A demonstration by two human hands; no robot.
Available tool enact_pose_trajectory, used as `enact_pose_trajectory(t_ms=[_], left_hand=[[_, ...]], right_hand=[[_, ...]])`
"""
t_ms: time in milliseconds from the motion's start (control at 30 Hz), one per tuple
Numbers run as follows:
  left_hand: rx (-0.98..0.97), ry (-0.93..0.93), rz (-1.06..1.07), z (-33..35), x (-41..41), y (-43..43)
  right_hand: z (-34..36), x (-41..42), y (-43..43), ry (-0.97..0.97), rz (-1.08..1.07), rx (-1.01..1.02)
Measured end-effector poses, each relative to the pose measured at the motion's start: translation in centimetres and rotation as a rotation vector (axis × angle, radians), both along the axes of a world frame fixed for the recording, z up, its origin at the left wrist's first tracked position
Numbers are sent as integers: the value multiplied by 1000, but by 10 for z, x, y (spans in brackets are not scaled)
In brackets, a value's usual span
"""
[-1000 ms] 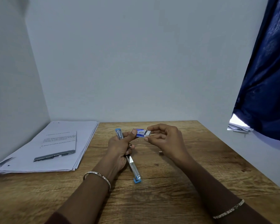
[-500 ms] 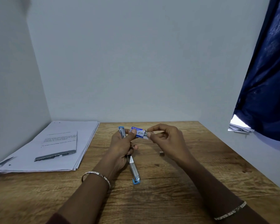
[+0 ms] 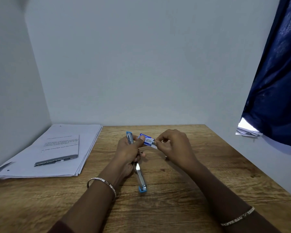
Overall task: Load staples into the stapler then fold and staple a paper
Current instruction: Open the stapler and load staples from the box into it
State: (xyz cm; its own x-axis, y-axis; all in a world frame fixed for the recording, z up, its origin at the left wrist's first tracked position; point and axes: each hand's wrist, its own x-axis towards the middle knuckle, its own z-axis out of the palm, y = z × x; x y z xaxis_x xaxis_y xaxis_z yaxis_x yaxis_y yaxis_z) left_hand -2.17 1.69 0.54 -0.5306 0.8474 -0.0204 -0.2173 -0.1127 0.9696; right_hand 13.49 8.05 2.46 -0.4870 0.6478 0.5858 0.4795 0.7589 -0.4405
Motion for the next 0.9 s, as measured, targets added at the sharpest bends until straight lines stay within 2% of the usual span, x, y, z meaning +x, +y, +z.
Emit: enact_pose_trajectory(t_ms=[200, 367, 600, 700, 800, 900], left_hand=[[-19, 5, 29, -4, -2, 3], [-48, -19, 8, -5, -4, 3], [-23, -192, 5, -2, -7, 1], [-3, -215, 7, -1, -9, 0], [4, -226, 6, -1, -8, 1], [12, -247, 2, 0, -8, 0]], right_hand=[[-2, -2, 0, -103, 14, 61], [0, 0, 2, -64, 23, 49], [5, 1, -2, 348, -6, -252], [8, 5, 0, 532, 32, -458], [8, 6, -1, 606, 75, -594], [6, 5, -2, 545, 113, -705]])
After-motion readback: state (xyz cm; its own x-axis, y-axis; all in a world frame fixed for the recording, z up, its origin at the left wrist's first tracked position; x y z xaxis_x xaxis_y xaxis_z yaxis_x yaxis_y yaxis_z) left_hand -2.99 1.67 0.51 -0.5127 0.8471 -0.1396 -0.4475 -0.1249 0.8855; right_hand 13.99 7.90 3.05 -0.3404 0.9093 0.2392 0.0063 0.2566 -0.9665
